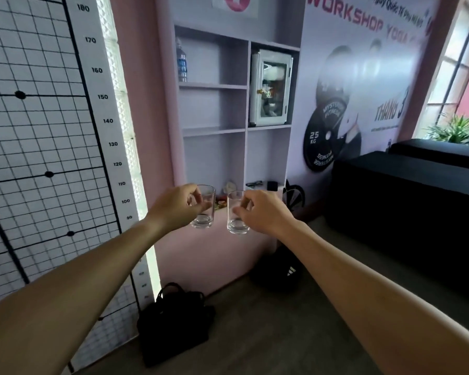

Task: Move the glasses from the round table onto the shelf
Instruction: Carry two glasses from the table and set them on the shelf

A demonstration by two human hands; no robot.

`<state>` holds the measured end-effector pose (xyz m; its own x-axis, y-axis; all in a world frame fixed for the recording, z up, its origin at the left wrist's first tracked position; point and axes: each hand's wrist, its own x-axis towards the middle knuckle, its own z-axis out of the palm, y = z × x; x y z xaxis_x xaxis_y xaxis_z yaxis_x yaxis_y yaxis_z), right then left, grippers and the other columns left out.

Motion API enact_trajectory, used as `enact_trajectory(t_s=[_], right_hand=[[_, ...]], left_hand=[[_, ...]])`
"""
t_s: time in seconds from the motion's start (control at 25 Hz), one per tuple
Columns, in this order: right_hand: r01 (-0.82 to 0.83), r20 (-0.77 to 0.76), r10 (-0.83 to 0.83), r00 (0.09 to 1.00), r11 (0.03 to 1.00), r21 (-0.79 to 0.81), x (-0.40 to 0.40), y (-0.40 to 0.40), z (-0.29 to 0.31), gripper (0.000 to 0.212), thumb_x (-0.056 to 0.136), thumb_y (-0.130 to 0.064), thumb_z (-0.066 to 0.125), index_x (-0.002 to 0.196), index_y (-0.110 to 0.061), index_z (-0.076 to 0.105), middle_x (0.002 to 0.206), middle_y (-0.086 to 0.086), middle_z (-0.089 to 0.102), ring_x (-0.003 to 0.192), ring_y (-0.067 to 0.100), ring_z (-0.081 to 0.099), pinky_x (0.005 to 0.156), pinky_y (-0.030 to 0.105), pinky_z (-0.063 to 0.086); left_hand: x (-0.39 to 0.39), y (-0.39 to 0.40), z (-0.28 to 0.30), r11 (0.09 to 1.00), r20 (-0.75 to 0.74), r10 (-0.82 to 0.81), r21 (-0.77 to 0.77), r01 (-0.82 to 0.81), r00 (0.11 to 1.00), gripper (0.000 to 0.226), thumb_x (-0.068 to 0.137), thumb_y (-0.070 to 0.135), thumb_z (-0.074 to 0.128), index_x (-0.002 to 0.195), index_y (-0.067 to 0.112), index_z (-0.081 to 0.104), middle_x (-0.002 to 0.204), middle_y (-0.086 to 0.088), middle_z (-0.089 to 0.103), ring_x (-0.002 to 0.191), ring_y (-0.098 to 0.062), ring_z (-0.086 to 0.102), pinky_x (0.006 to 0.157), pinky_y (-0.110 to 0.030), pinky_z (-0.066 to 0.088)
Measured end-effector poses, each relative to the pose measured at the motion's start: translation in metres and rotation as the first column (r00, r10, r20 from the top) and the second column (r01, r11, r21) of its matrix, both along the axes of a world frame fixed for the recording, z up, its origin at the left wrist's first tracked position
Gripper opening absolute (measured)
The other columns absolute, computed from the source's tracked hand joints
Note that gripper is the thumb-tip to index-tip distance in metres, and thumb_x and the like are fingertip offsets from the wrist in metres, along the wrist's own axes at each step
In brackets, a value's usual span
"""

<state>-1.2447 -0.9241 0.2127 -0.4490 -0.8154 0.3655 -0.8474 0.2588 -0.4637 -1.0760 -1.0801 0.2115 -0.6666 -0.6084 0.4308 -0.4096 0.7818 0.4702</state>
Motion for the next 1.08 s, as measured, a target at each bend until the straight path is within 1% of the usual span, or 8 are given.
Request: enact_trajectory(t_s=[0.12, 0.32, 0.48, 0.56, 0.72, 0.84, 0.92, 1.08], right_hand=[[-0.028, -0.033, 0.027, 0.999, 1.000, -0.009, -0.053, -0.046, 0.018, 0.021, 0.084, -0.047, 0.066, 0.078, -0.028, 0.061, 0.077, -0.008, 0.060, 0.077, 0.017, 0.060, 0.066, 0.031, 0.046], [-0.055, -0.038, 0.054, 0.998, 0.998, -0.017, -0.123, -0.121, 0.034, 0.024, 0.086, -0.045, 0.066, 0.086, -0.021, 0.068, 0.090, -0.001, 0.069, 0.082, 0.021, 0.063, 0.069, 0.033, 0.050], [-0.080, -0.035, 0.079, 0.996, 0.996, -0.038, -0.173, -0.184, 0.041, 0.024, 0.088, -0.045, 0.065, 0.088, -0.021, 0.068, 0.092, 0.002, 0.069, 0.084, 0.022, 0.064, 0.074, 0.036, 0.054], [-0.088, -0.040, 0.086, 0.996, 0.995, -0.054, -0.200, -0.221, 0.047, 0.022, 0.088, -0.044, 0.065, 0.086, -0.022, 0.068, 0.087, 0.000, 0.069, 0.081, 0.021, 0.064, 0.073, 0.036, 0.055], [-0.107, -0.046, 0.102, 0.994, 0.988, -0.115, -0.249, -0.306, 0.066, 0.019, 0.086, -0.044, 0.066, 0.081, -0.025, 0.067, 0.081, -0.006, 0.066, 0.079, 0.018, 0.062, 0.068, 0.031, 0.050], [-0.113, -0.061, 0.105, 0.993, 0.984, -0.139, -0.280, -0.366, 0.088, 0.018, 0.085, -0.046, 0.066, 0.078, -0.029, 0.064, 0.086, -0.005, 0.068, 0.081, 0.019, 0.064, 0.073, 0.033, 0.054], [-0.130, -0.073, 0.120, 0.990, 0.980, -0.151, -0.300, -0.408, 0.100, 0.019, 0.086, -0.048, 0.066, 0.078, -0.031, 0.062, 0.089, -0.005, 0.068, 0.081, 0.017, 0.063, 0.071, 0.032, 0.053], [-0.154, -0.042, 0.149, 0.988, 0.969, -0.192, -0.331, -0.478, 0.110, 0.019, 0.086, -0.047, 0.066, 0.076, -0.031, 0.061, 0.080, -0.013, 0.060, 0.079, 0.015, 0.062, 0.066, 0.029, 0.050]], left_hand=[[-0.048, -0.043, 0.014, 1.000, -0.025, 0.024, -0.010, -0.024, 0.999, 0.028, 0.081, 0.051, 0.071, 0.077, 0.026, 0.060, 0.072, 0.003, 0.066, 0.071, -0.016, 0.062, 0.064, -0.032, 0.048], [-0.113, -0.110, 0.035, 0.999, -0.082, 0.031, -0.021, -0.033, 0.996, 0.028, 0.082, 0.045, 0.074, 0.080, 0.019, 0.062, 0.067, 0.000, 0.063, 0.066, -0.021, 0.059, 0.060, -0.029, 0.044], [-0.160, -0.168, 0.043, 0.997, -0.111, 0.064, -0.039, -0.069, 0.992, 0.028, 0.082, 0.045, 0.073, 0.078, 0.020, 0.061, 0.067, -0.002, 0.066, 0.069, -0.025, 0.063, 0.070, -0.039, 0.053], [-0.182, -0.205, 0.047, 0.994, -0.138, 0.083, -0.058, -0.092, 0.987, 0.028, 0.081, 0.048, 0.071, 0.077, 0.022, 0.060, 0.069, -0.002, 0.068, 0.071, -0.025, 0.064, 0.072, -0.042, 0.056], [-0.229, -0.288, 0.064, 0.983, -0.162, 0.119, -0.118, -0.139, 0.980, 0.032, 0.081, 0.057, 0.065, 0.077, 0.027, 0.059, 0.072, 0.004, 0.068, 0.071, -0.020, 0.065, 0.067, -0.035, 0.052], [-0.261, -0.341, 0.082, 0.974, -0.187, 0.147, -0.142, -0.175, 0.971, 0.031, 0.082, 0.057, 0.066, 0.078, 0.027, 0.059, 0.077, 0.006, 0.068, 0.075, -0.018, 0.064, 0.064, -0.031, 0.048], [-0.280, -0.374, 0.094, 0.968, -0.191, 0.159, -0.162, -0.190, 0.969, 0.030, 0.082, 0.056, 0.066, 0.078, 0.028, 0.059, 0.079, 0.009, 0.067, 0.076, -0.017, 0.062, 0.060, -0.028, 0.044], [-0.309, -0.428, 0.110, 0.956, -0.183, 0.199, -0.182, -0.232, 0.963, 0.025, 0.085, 0.052, 0.066, 0.079, 0.029, 0.059, 0.076, 0.013, 0.061, 0.075, -0.015, 0.059, 0.056, -0.024, 0.038]])
